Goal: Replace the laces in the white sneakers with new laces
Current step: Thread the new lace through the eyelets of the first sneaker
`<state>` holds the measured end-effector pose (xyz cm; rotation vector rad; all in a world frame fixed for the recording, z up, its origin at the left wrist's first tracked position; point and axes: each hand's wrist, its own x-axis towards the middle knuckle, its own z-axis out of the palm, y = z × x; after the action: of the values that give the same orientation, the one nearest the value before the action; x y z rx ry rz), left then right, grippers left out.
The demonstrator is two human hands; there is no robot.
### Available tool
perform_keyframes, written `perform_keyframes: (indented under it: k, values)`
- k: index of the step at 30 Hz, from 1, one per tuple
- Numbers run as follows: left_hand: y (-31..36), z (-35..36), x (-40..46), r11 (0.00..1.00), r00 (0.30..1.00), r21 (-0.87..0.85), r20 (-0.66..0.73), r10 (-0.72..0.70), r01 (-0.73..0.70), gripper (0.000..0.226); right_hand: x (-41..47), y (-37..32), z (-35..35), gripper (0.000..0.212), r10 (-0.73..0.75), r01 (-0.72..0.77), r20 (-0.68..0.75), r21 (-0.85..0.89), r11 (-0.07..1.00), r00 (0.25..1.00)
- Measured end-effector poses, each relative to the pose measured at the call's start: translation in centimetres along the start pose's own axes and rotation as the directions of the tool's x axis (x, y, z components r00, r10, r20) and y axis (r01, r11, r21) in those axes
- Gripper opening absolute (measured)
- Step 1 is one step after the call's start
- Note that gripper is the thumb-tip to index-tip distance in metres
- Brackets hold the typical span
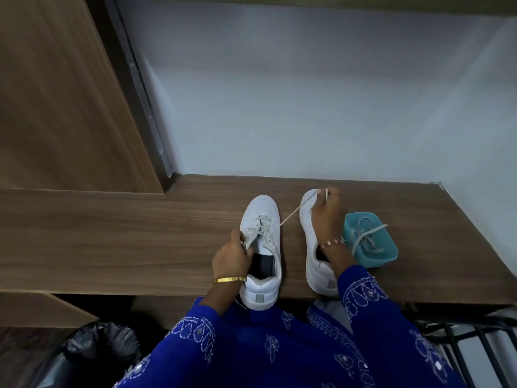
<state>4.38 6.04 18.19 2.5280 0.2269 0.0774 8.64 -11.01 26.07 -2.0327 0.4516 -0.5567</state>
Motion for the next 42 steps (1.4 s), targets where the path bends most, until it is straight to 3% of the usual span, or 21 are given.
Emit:
perform_keyframes:
  k: [3, 5, 8, 10, 15, 18, 21, 24, 28, 30, 37, 42]
  values:
    - [-0.1, 0.2, 0.1, 1.000, 1.000, 0.003, -0.001, 0.003, -0.003, 0.020, 0.1, -0.3, -0.3, 0.023, -0.099, 0.099, 0.022, 0.030, 0.995, 0.995]
    - [0.0, 0.2, 0.1, 1.000, 1.000, 0.011, 0.001, 0.003, -0.003, 0.019, -0.6, 0.4, 0.6, 0.028, -0.147, 0.159, 0.194, -0.048, 0.986, 0.970]
    - [0.0, 0.2, 0.1, 1.000, 1.000, 0.022, 0.005, 0.001, -0.002, 0.019, -2.1, 2.0, 2.6, 0.025, -0.106, 0.258, 0.524, -0.226, 0.939, 0.845]
    - [0.0, 0.2, 0.1, 1.000, 1.000, 0.025, 0.008, 0.002, -0.002, 0.019, -3.4, 2.9, 3.5, 0.021, -0.076, 0.330, 0.622, -0.304, 0.894, 0.779]
    - [0.1, 0.1, 0.0, 0.999, 1.000, 0.036, 0.013, 0.000, -0.001, 0.018, -4.1, 3.5, 3.6, 0.019, -0.047, 0.289, 0.574, -0.339, 0.895, 0.817]
    - [0.1, 0.2, 0.0, 0.999, 1.000, 0.046, 0.004, -0.004, 0.004, 0.017, -2.7, 2.8, 2.1, 0.017, -0.042, 0.154, 0.385, -0.264, 0.952, 0.922]
    - [0.3, 0.1, -0.1, 0.999, 1.000, 0.051, 0.002, -0.014, 0.014, 0.017, -2.5, 2.4, 1.4, 0.018, -0.064, 0.125, 0.288, -0.197, 0.972, 0.955]
    - [0.4, 0.0, -0.3, 0.999, 0.999, 0.032, -0.037, 0.007, -0.006, 0.016, -3.5, 2.2, 1.9, 0.019, -0.009, 0.054, 0.301, -0.139, 0.989, 0.954]
    - [0.2, -0.4, -0.2, 0.981, 0.975, 0.060, -0.119, 0.190, -0.184, 0.022, -4.2, 1.7, 2.7, 0.026, 0.020, 0.000, 0.410, -0.050, 0.999, 0.912]
    - [0.1, -0.3, -0.4, 0.976, 0.965, 0.024, -0.145, 0.217, -0.216, 0.020, -4.6, 1.5, 3.0, 0.028, 0.011, -0.010, 0.444, -0.005, 1.000, 0.896]
    - [0.2, -0.4, -0.9, 0.978, 0.996, -0.205, -0.085, 0.019, -0.036, 0.019, -6.8, 1.6, 3.7, 0.036, -0.004, -0.004, 0.575, 0.013, 1.000, 0.818]
    - [-0.6, -0.5, 0.2, 0.926, 0.994, -0.361, 0.037, -0.106, 0.112, 0.019, -7.4, 2.2, 4.0, 0.012, 0.133, -0.222, 0.574, 0.088, 0.971, 0.808]
